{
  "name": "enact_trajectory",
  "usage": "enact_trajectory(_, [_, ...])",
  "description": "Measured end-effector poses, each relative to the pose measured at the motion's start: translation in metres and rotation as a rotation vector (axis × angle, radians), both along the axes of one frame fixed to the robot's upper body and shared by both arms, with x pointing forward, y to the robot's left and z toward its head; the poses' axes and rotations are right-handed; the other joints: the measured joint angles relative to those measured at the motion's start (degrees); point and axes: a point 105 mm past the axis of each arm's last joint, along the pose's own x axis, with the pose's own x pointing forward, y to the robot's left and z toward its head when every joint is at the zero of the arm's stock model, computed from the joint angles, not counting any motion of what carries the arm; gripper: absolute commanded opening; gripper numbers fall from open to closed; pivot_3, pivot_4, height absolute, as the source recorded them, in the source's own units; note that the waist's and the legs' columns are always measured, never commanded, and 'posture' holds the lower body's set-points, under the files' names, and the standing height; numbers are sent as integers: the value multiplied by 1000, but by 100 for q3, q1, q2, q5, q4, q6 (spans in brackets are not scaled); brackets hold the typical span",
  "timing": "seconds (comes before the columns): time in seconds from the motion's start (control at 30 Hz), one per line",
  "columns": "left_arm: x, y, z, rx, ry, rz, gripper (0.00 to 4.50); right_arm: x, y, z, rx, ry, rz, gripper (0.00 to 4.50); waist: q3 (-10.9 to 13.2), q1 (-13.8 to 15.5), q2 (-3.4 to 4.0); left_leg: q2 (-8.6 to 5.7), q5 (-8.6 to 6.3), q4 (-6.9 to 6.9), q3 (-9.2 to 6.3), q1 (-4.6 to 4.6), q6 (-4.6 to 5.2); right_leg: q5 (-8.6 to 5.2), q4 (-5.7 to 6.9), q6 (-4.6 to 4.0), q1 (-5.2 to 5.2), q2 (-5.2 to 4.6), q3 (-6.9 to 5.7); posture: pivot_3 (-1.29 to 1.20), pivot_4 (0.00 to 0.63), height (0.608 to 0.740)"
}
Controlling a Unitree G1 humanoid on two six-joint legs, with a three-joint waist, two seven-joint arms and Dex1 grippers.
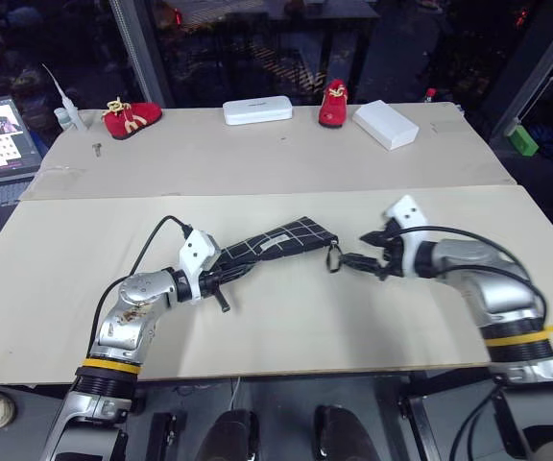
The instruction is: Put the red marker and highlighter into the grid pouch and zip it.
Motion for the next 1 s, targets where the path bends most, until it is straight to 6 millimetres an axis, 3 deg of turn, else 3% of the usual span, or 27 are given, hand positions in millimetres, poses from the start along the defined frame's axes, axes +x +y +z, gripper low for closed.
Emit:
enact_trajectory(0.07, [-1,-5,-2,67,-64,-71,0,-22,-18,9,33,-10,43,4167,0,73,0,2,-4,0,-2,-2,7,-1,-7,2,4,5,-6,0,150,740])
enact_trajectory(0.2, [0,-22,-2,89,-120,-198,0,-45,-27,14,55,-30,79,4167,2,50,-4,4,-6,5,8,0,10,2,-5,5,8,3,11,0,150,740])
enact_trajectory(0.33, [5,-38,11,76,-195,-301,0,-54,-30,8,59,-23,59,4167,3,17,-6,4,-7,9,18,12,11,3,-3,9,14,1,21,0,150,740])
enact_trajectory(0.47, [10,-41,4,112,-215,-351,0,-55,-32,5,59,-35,16,4167,3,12,-6,3,-9,9,18,8,14,3,-3,10,10,5,19,0,150,740])
enact_trajectory(0.6, [7,-43,-17,153,-165,-393,1424,-54,-34,-1,47,-29,-17,4201,4,30,-7,1,-10,10,19,1,16,4,-4,12,6,2,19,0,150,740])
enact_trajectory(0.67, [7,-43,-18,149,-142,-398,2301,-53,-36,-2,35,-30,-31,4201,4,40,-7,2,-10,13,18,0,16,4,-4,13,6,2,19,0,150,740])
enact_trajectory(0.8, [0,-47,-11,41,-48,-355,3524,-51,-41,-4,21,-21,-50,4201,4,30,-7,4,-11,14,17,-1,18,3,-3,16,6,3,22,0,150,740])
enact_trajectory(0.9, [-15,-49,9,-116,57,-341,3524,-45,-46,-5,13,-18,-69,4201,4,-3,-7,7,-11,14,15,1,18,2,1,16,5,4,23,0,150,740])
enact_trajectory(1.0, [-20,-39,32,-202,88,-278,3524,-39,-47,-1,13,-32,-70,4201,4,-33,-6,8,-11,14,15,11,18,2,6,16,10,8,27,0,150,740])
